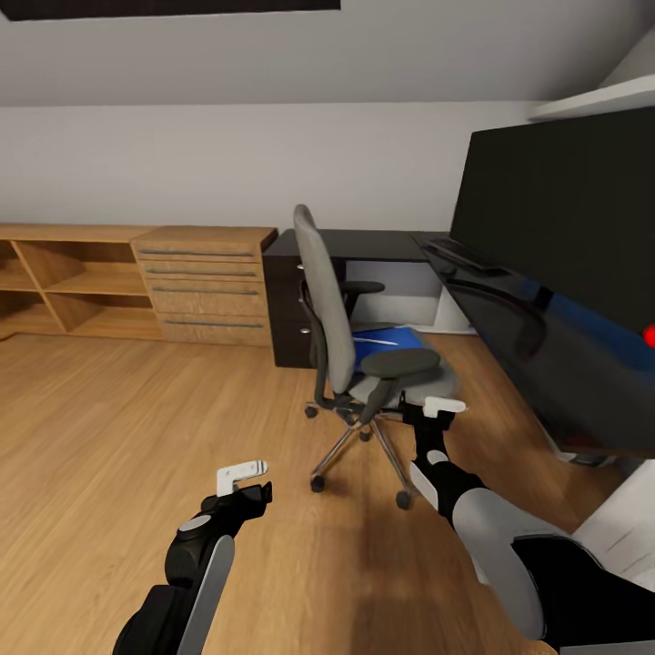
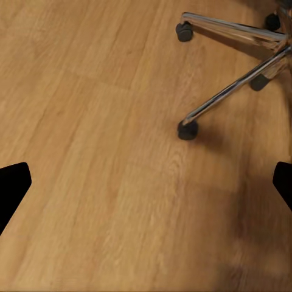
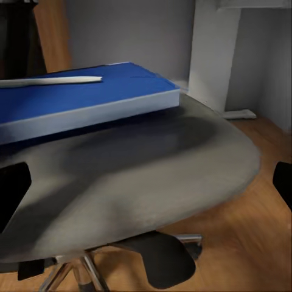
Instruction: In the bedroom, organize the workspace by keeping the computer under the desk, ensuring the monitor is on the desk, placing the keyboard on the desk next to the monitor, placing the mouse on the desk next to the keyboard, moving the folder from the swivel chair onto the desk next to the mouse, stacking the notebook on top of the folder with the pen on top of the notebook, and positioning the swivel chair next to the desk.
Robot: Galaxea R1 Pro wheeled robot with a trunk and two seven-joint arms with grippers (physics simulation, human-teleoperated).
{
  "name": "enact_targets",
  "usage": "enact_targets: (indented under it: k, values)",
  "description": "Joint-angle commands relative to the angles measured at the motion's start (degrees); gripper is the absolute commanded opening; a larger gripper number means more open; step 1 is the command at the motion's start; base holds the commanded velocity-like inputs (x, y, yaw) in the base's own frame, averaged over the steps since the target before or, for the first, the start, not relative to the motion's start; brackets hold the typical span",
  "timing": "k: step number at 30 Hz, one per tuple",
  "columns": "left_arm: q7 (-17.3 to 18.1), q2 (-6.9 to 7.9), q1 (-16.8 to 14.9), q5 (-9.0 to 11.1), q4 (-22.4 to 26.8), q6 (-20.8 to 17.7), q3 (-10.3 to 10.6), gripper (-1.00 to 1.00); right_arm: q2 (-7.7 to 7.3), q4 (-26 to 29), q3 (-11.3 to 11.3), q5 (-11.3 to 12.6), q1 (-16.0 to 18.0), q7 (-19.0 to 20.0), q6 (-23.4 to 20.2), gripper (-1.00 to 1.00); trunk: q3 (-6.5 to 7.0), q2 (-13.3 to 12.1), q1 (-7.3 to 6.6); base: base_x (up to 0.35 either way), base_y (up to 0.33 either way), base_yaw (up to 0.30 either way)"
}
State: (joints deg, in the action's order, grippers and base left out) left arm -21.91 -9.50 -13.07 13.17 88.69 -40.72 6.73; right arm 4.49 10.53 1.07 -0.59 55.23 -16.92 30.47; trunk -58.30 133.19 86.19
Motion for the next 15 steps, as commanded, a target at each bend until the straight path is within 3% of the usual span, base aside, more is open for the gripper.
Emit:
enact_targets:
  k: [1, 6, 10, 15]
  values:
    - [-0.6, 0.01, 0.0, 0.6, 0.1, -0.1, 0.0, 1.0, -0.21, -0.1, 0.1, 0.0, 0.1, -0.3, 0.1, 1.0, -0.03, 0.0, -0.01, 0.0, 0.0, -0.247]
    - [-0.7, 0.01, 0.0, 0.5, 0.1, -0.1, -0.1, 1.0, -0.41, -0.1, 0.1, 0.0, 0.1, -0.3, 0.1, 1.0, 0.08, 0.0, -0.01, 0.0, 0.0, -0.236]
    - [-0.7, 0.01, 0.0, 0.5, 0.1, -0.1, -0.1, 1.0, -0.38, -0.1, 0.2, 0.0, 0.1, -0.3, 0.1, 1.0, 0.1, 0.0, -0.01, 0.053, 0.0, -0.07]
    - [-0.8, 0.01, 0.0, 0.5, 0.1, -0.1, -0.1, 1.0, -0.25, -0.1, 0.2, -0.1, 0.1, -0.2, -0.1, 1.0, 0.11, 0.0, -0.01, 0.226, 0.0, -0.02]
